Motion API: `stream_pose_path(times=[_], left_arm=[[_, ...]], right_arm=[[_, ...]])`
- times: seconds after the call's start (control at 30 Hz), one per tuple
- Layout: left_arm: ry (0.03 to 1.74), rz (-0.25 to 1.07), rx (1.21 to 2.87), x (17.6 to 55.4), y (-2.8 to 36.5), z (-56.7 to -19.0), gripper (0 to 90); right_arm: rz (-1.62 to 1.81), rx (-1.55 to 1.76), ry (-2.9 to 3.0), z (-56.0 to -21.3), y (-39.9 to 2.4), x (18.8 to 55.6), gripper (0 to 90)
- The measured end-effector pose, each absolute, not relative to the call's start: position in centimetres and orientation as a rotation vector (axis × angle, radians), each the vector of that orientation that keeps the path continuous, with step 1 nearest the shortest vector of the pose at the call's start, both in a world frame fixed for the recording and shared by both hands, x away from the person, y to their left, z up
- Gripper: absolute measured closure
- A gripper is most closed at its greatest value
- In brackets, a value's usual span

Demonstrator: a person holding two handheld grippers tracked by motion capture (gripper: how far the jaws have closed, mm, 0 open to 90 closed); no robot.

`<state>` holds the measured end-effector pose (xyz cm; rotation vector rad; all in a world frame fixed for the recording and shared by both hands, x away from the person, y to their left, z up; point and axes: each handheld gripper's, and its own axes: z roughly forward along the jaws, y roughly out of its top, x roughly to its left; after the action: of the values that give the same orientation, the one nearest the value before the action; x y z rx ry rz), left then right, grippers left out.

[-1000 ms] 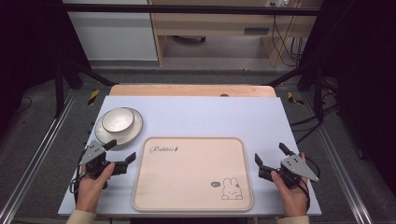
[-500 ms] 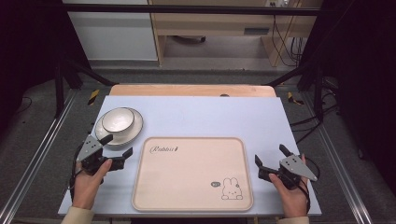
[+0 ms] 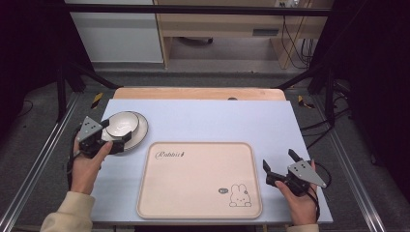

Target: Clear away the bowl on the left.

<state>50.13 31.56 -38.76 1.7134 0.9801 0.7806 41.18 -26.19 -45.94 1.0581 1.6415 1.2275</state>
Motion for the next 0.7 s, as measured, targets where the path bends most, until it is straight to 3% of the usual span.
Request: stream_pose_path(times=[0.37,0.7], left_arm=[[1.14,0.806,1.723,54.2,34.3,-38.5,7.2],[1.311,0.742,1.727,56.3,35.3,-40.5,18.7]], right_arm=[[1.246,1.06,1.632,-45.8,-26.3,41.2,5.3],[1.257,1.056,1.641,-45.8,-26.0,41.3,5.3]])
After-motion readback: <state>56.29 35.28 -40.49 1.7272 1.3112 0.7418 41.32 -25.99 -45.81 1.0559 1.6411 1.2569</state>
